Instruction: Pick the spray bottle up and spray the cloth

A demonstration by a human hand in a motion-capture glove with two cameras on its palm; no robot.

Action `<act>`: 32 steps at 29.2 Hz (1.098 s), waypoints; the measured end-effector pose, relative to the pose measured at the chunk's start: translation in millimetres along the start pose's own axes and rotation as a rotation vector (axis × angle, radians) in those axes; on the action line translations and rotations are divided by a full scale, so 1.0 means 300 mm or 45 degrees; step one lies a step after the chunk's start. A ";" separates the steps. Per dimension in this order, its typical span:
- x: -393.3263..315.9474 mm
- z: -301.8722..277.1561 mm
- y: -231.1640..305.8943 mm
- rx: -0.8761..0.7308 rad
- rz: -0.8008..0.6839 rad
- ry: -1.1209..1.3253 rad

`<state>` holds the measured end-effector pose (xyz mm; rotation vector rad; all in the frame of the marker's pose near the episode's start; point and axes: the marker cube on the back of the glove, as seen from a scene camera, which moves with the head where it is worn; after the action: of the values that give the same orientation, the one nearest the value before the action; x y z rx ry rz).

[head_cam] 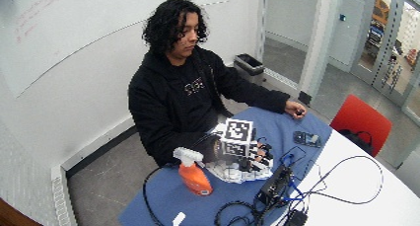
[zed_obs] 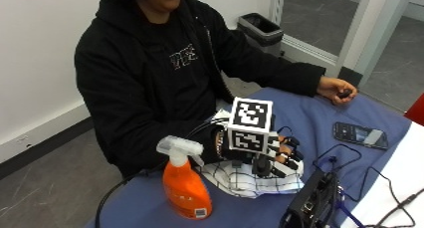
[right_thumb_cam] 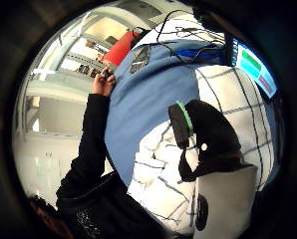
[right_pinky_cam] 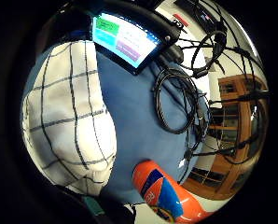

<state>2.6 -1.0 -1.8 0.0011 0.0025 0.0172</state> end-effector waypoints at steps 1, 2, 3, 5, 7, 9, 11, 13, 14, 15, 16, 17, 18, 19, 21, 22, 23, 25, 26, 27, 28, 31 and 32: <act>0.000 0.000 0.000 -0.001 0.001 -0.001; 0.000 0.001 -0.001 -0.003 0.002 -0.003; 0.000 0.003 -0.001 -0.006 0.002 -0.005; 0.000 0.006 -0.001 -0.011 0.003 -0.009; 0.002 0.006 -0.001 -0.012 0.007 -0.007; 0.006 0.004 0.000 -0.011 0.012 -0.006; 0.013 -0.003 0.000 -0.003 0.022 -0.007; 0.021 -0.011 0.001 0.007 0.034 -0.008; 0.023 -0.014 0.001 0.010 0.038 -0.011; 0.024 -0.015 0.003 0.011 0.038 -0.015; 0.024 -0.016 0.004 0.010 0.036 -0.020; 0.023 -0.016 0.006 0.007 0.031 -0.024; 0.021 -0.015 0.009 0.005 0.024 -0.026; 0.018 -0.015 0.011 0.003 0.014 -0.026; 0.010 -0.017 0.020 -0.001 -0.011 -0.020; 0.003 -0.018 0.028 -0.006 -0.029 -0.016; -0.006 -0.020 0.039 -0.012 -0.049 -0.011; -0.026 -0.026 0.066 -0.025 -0.091 -0.004; -0.035 -0.030 0.080 -0.030 -0.111 -0.003; -0.044 -0.033 0.095 -0.035 -0.129 -0.004; -0.052 -0.035 0.111 -0.040 -0.145 -0.004; -0.072 -0.038 0.159 -0.053 -0.185 -0.005; -0.077 -0.038 0.174 -0.057 -0.196 -0.004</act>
<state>-21.4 51.0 -13.0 -0.0435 -0.0007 -0.1364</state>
